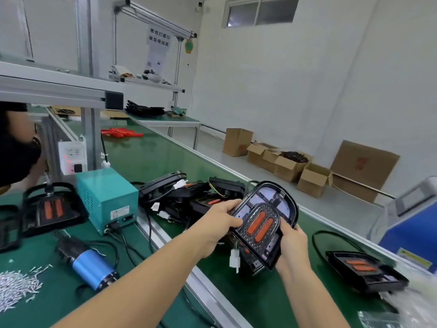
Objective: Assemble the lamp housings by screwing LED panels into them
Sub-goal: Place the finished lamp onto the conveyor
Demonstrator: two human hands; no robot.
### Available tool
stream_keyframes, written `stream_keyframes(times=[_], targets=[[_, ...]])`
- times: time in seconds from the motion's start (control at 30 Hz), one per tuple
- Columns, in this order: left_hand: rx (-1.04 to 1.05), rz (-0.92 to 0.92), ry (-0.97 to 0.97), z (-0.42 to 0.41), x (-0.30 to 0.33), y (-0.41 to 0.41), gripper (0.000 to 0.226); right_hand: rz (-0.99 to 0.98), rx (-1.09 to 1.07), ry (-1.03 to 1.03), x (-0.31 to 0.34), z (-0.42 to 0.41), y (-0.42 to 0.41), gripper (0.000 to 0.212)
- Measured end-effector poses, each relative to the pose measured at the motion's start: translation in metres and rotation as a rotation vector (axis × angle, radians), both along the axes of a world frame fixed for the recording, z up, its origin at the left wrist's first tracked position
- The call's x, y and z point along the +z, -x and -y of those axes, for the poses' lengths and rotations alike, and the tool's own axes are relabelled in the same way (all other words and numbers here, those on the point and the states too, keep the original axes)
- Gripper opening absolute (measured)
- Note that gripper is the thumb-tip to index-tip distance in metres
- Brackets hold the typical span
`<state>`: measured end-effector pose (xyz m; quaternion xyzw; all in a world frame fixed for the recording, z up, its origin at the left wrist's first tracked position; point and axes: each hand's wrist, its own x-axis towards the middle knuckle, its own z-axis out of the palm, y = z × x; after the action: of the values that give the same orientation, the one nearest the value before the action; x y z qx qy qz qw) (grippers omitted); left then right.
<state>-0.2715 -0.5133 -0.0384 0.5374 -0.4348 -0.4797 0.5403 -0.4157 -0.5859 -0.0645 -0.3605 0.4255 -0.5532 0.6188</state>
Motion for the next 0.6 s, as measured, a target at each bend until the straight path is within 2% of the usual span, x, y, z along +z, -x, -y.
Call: stream_keyframes(times=[0.1,0.2,0.27,0.33,0.4,0.5,0.6], targets=[[0.015,0.053,-0.002,0.01,-0.006,0.001,0.057,-0.047,-0.034,-0.006,-0.007,0.019,-0.002,0.013],[-0.005,0.246,0.018,0.008,-0.016,0.001,0.059,-0.106,-0.068,-0.066,-0.02,0.039,-0.001,0.017],[-0.031,0.55,0.067,0.004,-0.027,0.003,0.058,-0.125,-0.074,-0.112,-0.03,0.05,0.002,0.011],[-0.055,1.05,0.096,0.003,-0.039,0.005,0.059,-0.121,-0.08,-0.148,-0.037,0.058,0.003,0.006],[-0.09,1.345,0.131,0.001,-0.05,0.01,0.061,-0.165,-0.071,-0.154,-0.038,0.063,0.002,0.005],[-0.14,1.503,0.134,0.0,-0.059,0.017,0.061,-0.293,-0.035,-0.157,-0.035,0.068,-0.002,0.022],[-0.082,1.58,0.126,0.002,-0.061,0.016,0.062,-0.391,-0.009,-0.182,-0.025,0.072,-0.007,0.046]])
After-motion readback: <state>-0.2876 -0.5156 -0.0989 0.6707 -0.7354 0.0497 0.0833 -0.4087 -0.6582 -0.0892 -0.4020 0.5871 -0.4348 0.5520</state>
